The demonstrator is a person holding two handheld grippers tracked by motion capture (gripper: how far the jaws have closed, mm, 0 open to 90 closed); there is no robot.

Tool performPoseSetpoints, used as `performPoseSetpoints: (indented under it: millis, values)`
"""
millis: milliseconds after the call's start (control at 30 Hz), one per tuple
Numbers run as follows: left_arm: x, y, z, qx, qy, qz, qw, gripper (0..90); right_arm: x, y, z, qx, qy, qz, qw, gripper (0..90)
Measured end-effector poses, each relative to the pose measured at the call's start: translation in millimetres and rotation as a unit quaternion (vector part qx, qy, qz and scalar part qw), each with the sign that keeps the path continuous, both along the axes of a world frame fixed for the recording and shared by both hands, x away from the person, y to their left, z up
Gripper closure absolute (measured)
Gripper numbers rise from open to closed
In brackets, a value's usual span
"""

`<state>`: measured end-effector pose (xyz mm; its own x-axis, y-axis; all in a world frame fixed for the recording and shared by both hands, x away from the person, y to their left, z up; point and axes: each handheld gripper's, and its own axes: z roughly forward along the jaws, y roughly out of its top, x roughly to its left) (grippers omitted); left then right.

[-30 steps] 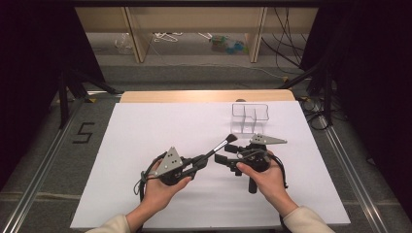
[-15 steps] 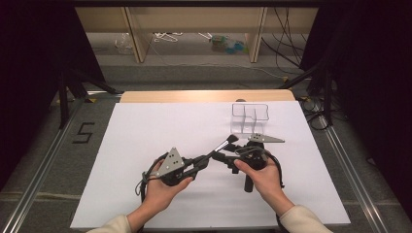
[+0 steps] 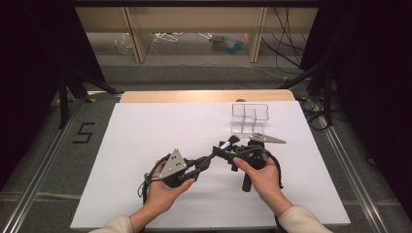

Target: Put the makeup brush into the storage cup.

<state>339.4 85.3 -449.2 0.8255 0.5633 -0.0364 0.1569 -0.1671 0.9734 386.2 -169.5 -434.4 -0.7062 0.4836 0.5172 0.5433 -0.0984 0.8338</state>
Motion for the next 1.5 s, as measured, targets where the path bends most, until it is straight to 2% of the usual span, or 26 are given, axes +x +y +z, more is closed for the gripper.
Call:
performPoseSetpoints:
  millis: [33, 200, 267, 333, 367, 433, 500, 533, 567, 633, 667, 700, 733, 767, 833, 867, 967, 1000, 1100, 1167, 1200, 1233, 1267, 1300, 1400, 1500]
  values:
    - [-0.4, -0.9, -1.2, -0.001, 0.002, 0.002, 1.0, 78.3, -0.1, -0.3, 0.0, 0.002, 0.006, 0.003, 1.0, 52.7]
    - [-0.5, -2.1, -3.1, 0.007, 0.001, 0.001, 1.0, 78.2, 0.5, -1.7, -0.7, 0.014, 0.006, 0.001, 0.9999, 59.5]
    - [-0.4, -3.8, -5.0, 0.019, 0.002, -0.003, 0.9998, 78.0, -0.4, -2.0, 1.1, 0.02, 0.008, 0.004, 0.9998, 63.4]
    - [-0.2, -4.9, -6.3, 0.02, 0.004, -0.008, 0.9998, 77.4, -1.5, -1.3, 3.1, 0.027, 0.004, 0.011, 0.9996, 68.4]
    - [-0.6, -6.9, -8.1, 0.028, 0.005, -0.013, 0.9995, 76.9, -2.4, -0.8, 4.3, 0.03, 0.0, 0.016, 0.9994, 71.6]
    - [-0.6, -8.3, -9.0, 0.028, 0.006, -0.02, 0.9994, 75.3, -4.6, 1.1, 8.5, 0.029, -0.004, 0.039, 0.9988, 77.7]
    - [0.3, -8.9, -8.3, 0.027, 0.003, -0.029, 0.9992, 67.9, -6.9, 4.1, 13.0, 0.003, -0.031, 0.046, 0.9985, 77.8]
    - [-0.3, -9.1, -6.6, 0.029, 0.002, -0.029, 0.9991, 67.9, -6.9, 4.1, 13.0, 0.003, -0.031, 0.046, 0.9985, 77.8]
    - [-0.5, -9.5, -5.6, 0.027, 0.001, -0.032, 0.9991, 63.0, -8.6, 5.4, 15.5, -0.009, -0.031, 0.051, 0.9982, 77.9]
    - [-0.7, -9.3, -4.2, 0.028, 0.005, -0.037, 0.9989, 52.3, -10.2, 7.0, 18.6, -0.044, -0.058, 0.049, 0.9962, 77.9]
    - [-1.0, -9.3, -4.3, 0.026, 0.007, -0.039, 0.9989, 43.0, -11.5, 7.4, 20.4, -0.058, -0.061, 0.047, 0.9954, 77.9]
    - [-1.4, -8.9, -4.4, 0.025, 0.014, -0.043, 0.9987, 38.9, -11.8, 7.6, 21.1, -0.069, -0.068, 0.045, 0.9943, 77.9]
    - [-1.4, -8.9, -4.4, 0.025, 0.014, -0.043, 0.9987, 34.5, -11.8, 7.6, 21.1, -0.069, -0.068, 0.045, 0.9943, 77.9]
    - [-2.1, -8.3, -4.3, 0.024, 0.018, -0.042, 0.9987, 34.5, -11.7, 7.6, 21.5, -0.077, -0.076, 0.042, 0.9932, 77.8]
    - [-3.4, -7.2, -3.7, 0.022, 0.024, -0.045, 0.9985, 27.8, -12.3, 6.3, 23.8, -0.091, -0.084, 0.045, 0.9913, 77.9]
    - [-3.7, -5.8, -2.8, 0.023, 0.021, -0.045, 0.9985, 23.8, -12.2, 5.7, 25.2, -0.096, -0.094, 0.041, 0.9901, 77.8]
    - [-6.5, -3.5, -0.7, 0.02, 0.025, -0.048, 0.9983, 20.1, -12.0, 4.1, 26.4, -0.103, -0.097, 0.04, 0.9891, 77.8]
    - [-7.4, -1.6, 0.7, 0.027, 0.021, -0.046, 0.9984, 20.1, -12.0, 4.1, 26.4, -0.103, -0.097, 0.04, 0.9891, 77.8]
    - [-10.0, 1.8, 2.7, 0.02, 0.022, -0.053, 0.9982, 16.9, -12.0, 1.8, 27.5, -0.117, -0.101, 0.041, 0.9872, 77.8]
    - [-11.7, 5.2, 5.1, 0.025, 0.018, -0.05, 0.9983, 16.2, -11.7, 1.3, 28.0, -0.126, -0.108, 0.037, 0.9855, 77.8]
    - [-12.7, 6.0, 5.9, 0.019, 0.022, -0.051, 0.9983, 16.0, -12.0, 0.4, 29.0, -0.135, -0.109, 0.038, 0.9841, 77.8]
    - [-12.8, 7.8, 7.3, 0.021, 0.017, -0.054, 0.9982, 16.0, -12.0, 0.4, 29.0, -0.135, -0.109, 0.038, 0.9841, 77.8]
    - [-14.8, 9.5, 8.9, 0.014, 0.019, -0.051, 0.9984, 15.9, -11.9, 0.8, 29.5, -0.135, -0.117, 0.036, 0.9832, 77.8]
    - [-14.8, 9.5, 8.9, 0.014, 0.019, -0.051, 0.9984, 15.9, -11.9, 0.8, 29.5, -0.135, -0.117, 0.036, 0.9832, 77.8]
    - [-18.1, 12.5, 10.1, 0.012, 0.018, -0.051, 0.9985, 15.8, -12.3, -0.1, 31.7, -0.15, -0.128, 0.037, 0.9797, 77.8]
    - [-21.2, 17.0, 11.3, 0.01, 0.017, -0.049, 0.9986, 15.7, -12.8, -1.0, 33.1, -0.162, -0.13, 0.034, 0.9776, 77.8]
